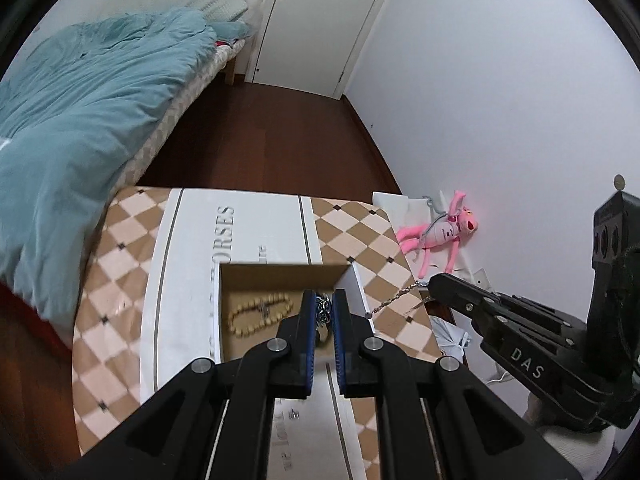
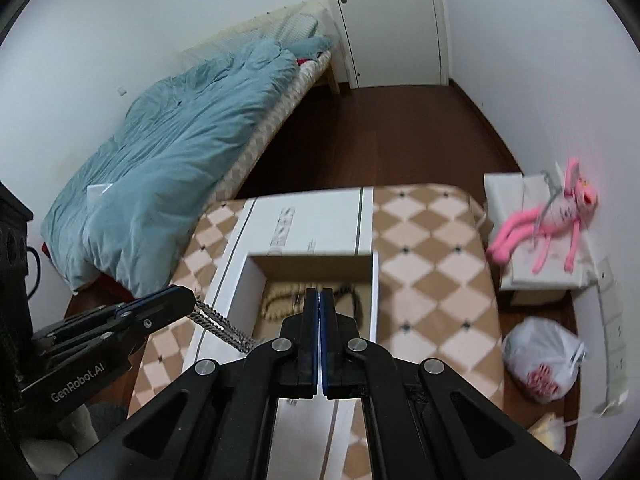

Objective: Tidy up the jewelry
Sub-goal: 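Carry the chain bracelet and necklace into the white box and open both tools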

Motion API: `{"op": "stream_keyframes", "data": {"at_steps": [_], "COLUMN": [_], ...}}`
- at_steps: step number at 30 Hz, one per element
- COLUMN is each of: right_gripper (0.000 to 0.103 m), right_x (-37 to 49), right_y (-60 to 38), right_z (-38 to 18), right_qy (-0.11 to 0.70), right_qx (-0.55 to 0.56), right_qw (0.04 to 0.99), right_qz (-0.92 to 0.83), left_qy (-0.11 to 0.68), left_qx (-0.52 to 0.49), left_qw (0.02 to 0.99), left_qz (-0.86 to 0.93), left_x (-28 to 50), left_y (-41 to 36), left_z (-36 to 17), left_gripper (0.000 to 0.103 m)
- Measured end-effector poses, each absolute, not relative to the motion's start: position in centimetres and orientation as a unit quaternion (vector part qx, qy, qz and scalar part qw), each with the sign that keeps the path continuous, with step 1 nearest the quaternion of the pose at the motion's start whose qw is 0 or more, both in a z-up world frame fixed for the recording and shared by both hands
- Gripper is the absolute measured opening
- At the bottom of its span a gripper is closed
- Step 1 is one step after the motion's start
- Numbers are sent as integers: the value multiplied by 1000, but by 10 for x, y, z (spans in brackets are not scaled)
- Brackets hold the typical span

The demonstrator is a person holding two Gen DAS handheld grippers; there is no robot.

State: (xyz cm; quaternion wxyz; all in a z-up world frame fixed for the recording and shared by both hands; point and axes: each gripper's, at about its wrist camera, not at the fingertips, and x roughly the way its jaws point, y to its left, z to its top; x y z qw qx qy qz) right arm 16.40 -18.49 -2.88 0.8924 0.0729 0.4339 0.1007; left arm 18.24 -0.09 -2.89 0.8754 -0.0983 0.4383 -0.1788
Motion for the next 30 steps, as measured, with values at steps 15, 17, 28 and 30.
{"op": "stream_keyframes", "data": {"at_steps": [15,17,28,30], "right_gripper": [0,0,1,1], "right_x": [272,277,287,286], "right_y": [-185,-184,-171,-171], "right_z": [-102,-108,-129,-131], "right_qy": [525,529,562,568], "right_qx": [43,39,-5,-6], "right_qw": [848,846,826,821], "right_qz": [63,59,52,50], "left_qy": [516,521,539,540], "left_qx": [-50,-44,-26,-22], "left_qw": [844,842,838,838], "left_qz": [-140,-133,-81,-69], "left_x": [274,281,292,291], "left_y": [-5,-5,4,7], "left_z": [-98,-103,-109,-109], "left_gripper": [5,6,10,11]}}
